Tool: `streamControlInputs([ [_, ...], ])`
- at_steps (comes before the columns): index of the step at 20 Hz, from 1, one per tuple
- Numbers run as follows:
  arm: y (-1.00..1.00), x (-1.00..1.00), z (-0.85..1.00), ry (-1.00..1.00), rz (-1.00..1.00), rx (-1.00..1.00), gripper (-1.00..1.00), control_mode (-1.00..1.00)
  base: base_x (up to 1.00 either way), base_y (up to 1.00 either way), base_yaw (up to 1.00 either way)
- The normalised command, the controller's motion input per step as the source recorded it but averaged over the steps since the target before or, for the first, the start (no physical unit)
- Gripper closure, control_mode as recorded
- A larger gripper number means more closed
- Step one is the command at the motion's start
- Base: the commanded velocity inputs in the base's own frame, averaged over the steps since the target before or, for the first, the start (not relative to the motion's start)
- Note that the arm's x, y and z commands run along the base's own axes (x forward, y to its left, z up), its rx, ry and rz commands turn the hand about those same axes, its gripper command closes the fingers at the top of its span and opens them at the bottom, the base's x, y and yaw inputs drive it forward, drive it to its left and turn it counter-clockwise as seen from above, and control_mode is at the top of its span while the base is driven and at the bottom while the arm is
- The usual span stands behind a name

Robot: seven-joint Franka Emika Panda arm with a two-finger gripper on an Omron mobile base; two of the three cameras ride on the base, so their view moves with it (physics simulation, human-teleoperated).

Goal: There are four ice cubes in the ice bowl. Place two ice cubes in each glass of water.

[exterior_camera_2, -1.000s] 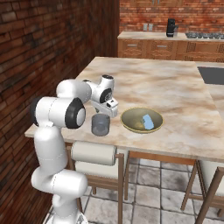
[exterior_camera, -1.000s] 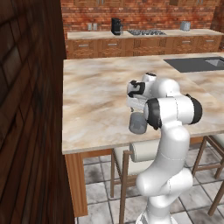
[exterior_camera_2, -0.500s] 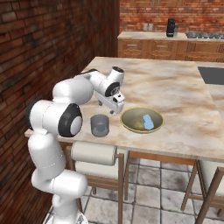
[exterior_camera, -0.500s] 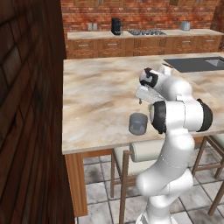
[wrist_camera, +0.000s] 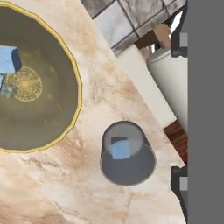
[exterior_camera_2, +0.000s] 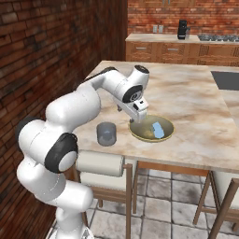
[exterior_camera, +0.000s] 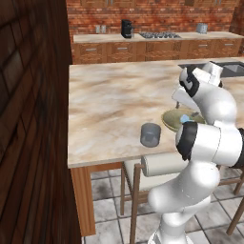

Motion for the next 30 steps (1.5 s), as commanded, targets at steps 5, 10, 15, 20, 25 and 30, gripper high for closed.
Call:
streamControlInputs([
  [5, -0.62, -0.35, 0.07, 0.00, -0.16, -0.04, -1.00, -1.00, 0.00, 0.00, 0.00],
  [10, -0.15, 0.08, 0.00, 0.00, -0.17, -0.07, -1.00, -1.00, 0.00, 0.00, 0.00],
  [15, 0.00, 0.39, -0.35, 0.01, -0.13, -0.09, -1.00, -1.00, 0.00, 0.00, 0.00],
  [20, -0.04, 0.44, -0.43, 0.09, -0.07, -0.05, -1.00, -1.00, 0.00, 0.00, 0.00],
  [25, -0.23, 0.42, -0.33, 0.05, -0.05, 0.00, -1.00, -1.00, 0.00, 0.00, 0.00],
  [30, -0.33, 0.31, -0.24, 0.06, -0.03, 0.00, -1.00, -1.00, 0.00, 0.00, 0.00],
])
